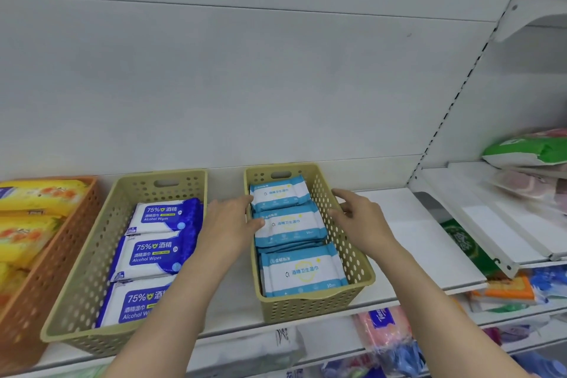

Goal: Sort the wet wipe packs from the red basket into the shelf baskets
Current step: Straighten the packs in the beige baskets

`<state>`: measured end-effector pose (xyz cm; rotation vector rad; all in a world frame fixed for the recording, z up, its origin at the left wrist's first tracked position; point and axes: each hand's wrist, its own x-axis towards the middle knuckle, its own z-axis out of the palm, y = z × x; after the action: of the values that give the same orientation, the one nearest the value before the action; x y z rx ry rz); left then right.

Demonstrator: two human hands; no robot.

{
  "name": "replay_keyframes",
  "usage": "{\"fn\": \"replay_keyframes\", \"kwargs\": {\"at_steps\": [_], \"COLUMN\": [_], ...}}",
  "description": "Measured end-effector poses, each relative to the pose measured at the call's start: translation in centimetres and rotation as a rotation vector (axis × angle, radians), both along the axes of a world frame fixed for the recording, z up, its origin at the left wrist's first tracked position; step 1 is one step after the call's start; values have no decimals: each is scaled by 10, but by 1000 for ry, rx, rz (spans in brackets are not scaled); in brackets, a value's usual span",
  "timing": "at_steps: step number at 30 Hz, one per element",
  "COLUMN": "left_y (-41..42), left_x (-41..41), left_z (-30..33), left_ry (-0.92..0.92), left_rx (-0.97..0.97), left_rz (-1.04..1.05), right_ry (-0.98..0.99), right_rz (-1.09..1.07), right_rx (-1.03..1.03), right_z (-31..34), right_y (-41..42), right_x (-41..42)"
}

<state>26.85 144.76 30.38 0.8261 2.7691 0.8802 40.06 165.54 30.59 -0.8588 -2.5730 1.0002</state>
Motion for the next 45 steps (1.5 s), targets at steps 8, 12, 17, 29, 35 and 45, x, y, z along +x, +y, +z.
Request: {"fn": "replay_keyframes", "kwargs": {"at_steps": [8,12,17,29,35,45], "left_y": [-9,-17,-21,-58,-155,-220], "left_x": [-3,-8,-10,-20,-47,-65], "left_z": [9,4,2,10,13,-4], "left_ry": [168,188,144,188,293,279], "left_rx": [-160,-162,-141,-48,-130,-117], "left_rz": [60,89,94,93,200,-7], "right_ry": [6,21,28,11,99,-198], "right_rz": [-10,10,-12,1,289,70], "right_rx": [87,90,82,253,112,323], "right_z": [-1,-3,-4,30,48,-1], "right_y": [-13,-20,-23,-40,-146,-230], "right_x": [-10,-16,-19,-31,-58,-86]}}
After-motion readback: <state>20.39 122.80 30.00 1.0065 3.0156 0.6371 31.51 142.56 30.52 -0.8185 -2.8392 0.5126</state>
